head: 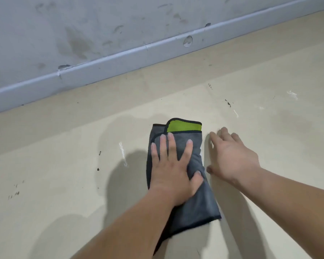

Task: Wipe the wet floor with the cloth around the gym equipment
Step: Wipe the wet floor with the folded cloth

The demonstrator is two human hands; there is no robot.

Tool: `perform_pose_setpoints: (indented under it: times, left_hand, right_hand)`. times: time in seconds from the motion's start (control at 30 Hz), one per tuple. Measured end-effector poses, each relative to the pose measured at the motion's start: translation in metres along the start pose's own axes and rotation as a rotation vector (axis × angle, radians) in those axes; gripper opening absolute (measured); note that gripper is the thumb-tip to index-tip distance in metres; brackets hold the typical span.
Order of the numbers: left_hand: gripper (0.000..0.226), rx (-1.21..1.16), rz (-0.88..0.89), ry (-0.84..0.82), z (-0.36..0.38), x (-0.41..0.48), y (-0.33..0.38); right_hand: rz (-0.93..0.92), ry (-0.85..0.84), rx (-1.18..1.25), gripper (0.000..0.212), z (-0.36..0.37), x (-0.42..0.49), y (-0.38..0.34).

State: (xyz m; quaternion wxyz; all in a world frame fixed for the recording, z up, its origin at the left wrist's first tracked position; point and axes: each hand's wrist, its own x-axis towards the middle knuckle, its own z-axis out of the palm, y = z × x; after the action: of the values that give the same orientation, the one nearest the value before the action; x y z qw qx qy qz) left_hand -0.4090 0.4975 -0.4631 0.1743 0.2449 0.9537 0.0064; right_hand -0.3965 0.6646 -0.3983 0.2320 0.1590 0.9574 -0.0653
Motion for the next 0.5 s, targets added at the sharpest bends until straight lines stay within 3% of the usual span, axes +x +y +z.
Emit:
perform_pose_setpoints:
  times: [0.1, 0.2, 0.37, 0.43, 0.5]
  left_hand:
    - [0.091, -0.002, -0.125, 0.102, -0.016, 0.040, -0.063]
    - [0.085, -0.026, -0.248, 0.107, -0.034, 0.080, -0.109]
    - [0.077, -0.015, -0.285, 0.143, -0.053, 0.140, -0.121]
    - [0.075, -0.037, -0.326, 0.153, -0.061, 0.171, -0.110]
    - [0.075, -0.065, -0.387, 0.127, -0.072, 0.200, -0.090]
  right_hand:
    - [0.039, -0.127, -0.022, 0.056, -0.008, 0.012, 0.000]
    - [0.067, -0.170, -0.066, 0.058, -0.014, 0.019, -0.001]
    - [0.044, -0.193, -0.080, 0.051, -0.010, 0.021, 0.000]
    - [0.013, -0.197, -0.081, 0.056, -0.007, 0.024, 0.005]
    - [-0.030, -0.191, -0.047, 0.074, -0.003, 0.026, 0.011]
